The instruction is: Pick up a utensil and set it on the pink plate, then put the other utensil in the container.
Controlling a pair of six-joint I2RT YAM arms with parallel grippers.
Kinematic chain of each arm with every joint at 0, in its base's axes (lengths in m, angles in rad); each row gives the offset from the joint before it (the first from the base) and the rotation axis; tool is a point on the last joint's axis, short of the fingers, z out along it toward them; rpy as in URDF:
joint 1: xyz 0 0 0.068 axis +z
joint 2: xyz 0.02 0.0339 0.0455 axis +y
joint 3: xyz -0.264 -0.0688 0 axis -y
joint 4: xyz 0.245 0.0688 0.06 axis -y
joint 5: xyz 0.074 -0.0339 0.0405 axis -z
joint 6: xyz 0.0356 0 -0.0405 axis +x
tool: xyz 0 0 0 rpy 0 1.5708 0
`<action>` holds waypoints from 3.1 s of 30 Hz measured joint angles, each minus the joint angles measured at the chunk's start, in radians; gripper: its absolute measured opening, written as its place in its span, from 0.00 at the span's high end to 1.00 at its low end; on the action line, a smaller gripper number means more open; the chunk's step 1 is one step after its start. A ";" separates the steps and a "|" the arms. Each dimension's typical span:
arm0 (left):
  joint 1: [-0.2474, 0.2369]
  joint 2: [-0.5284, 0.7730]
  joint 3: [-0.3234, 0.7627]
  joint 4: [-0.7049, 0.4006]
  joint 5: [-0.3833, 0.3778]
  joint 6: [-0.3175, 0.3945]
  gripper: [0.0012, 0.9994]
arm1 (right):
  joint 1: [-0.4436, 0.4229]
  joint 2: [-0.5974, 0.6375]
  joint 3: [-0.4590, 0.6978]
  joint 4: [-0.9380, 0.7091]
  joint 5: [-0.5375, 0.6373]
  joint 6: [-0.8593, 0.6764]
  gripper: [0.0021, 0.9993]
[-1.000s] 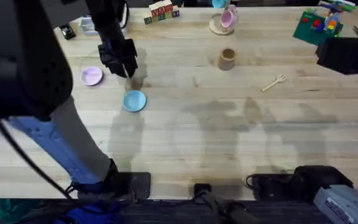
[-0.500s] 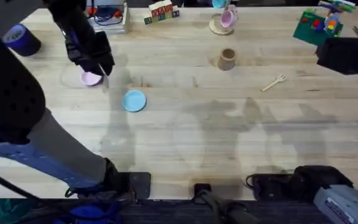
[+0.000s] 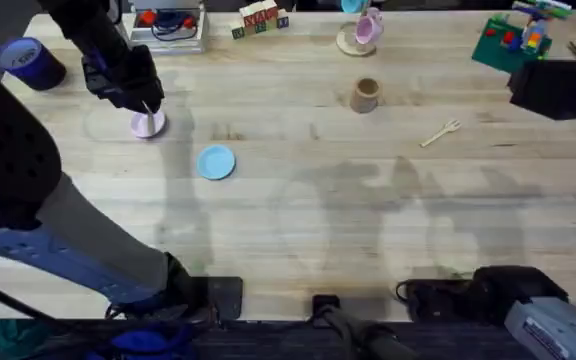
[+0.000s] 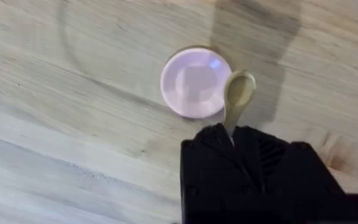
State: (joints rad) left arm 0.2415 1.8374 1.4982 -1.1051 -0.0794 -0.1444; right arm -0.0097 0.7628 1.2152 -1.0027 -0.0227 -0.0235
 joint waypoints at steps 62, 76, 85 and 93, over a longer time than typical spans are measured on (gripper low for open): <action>0.059 0.065 -0.127 0.217 0.004 0.055 0.89 | 0.000 0.000 0.000 -0.001 0.000 0.000 0.00; 0.059 0.065 -0.127 0.216 0.004 0.055 0.76 | 0.000 0.000 0.000 -0.001 0.000 0.000 0.00; 0.059 0.065 -0.127 0.216 0.012 0.055 0.73 | 0.000 0.000 0.000 -0.001 0.000 0.000 0.00; 0.059 0.065 -0.124 0.192 0.017 0.055 0.71 | 0.000 0.000 0.000 -0.001 0.000 0.000 0.00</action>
State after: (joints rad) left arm 0.3008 1.9026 1.3739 -0.9134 -0.0628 -0.0895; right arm -0.0097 0.7630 1.2152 -1.0035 -0.0229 -0.0235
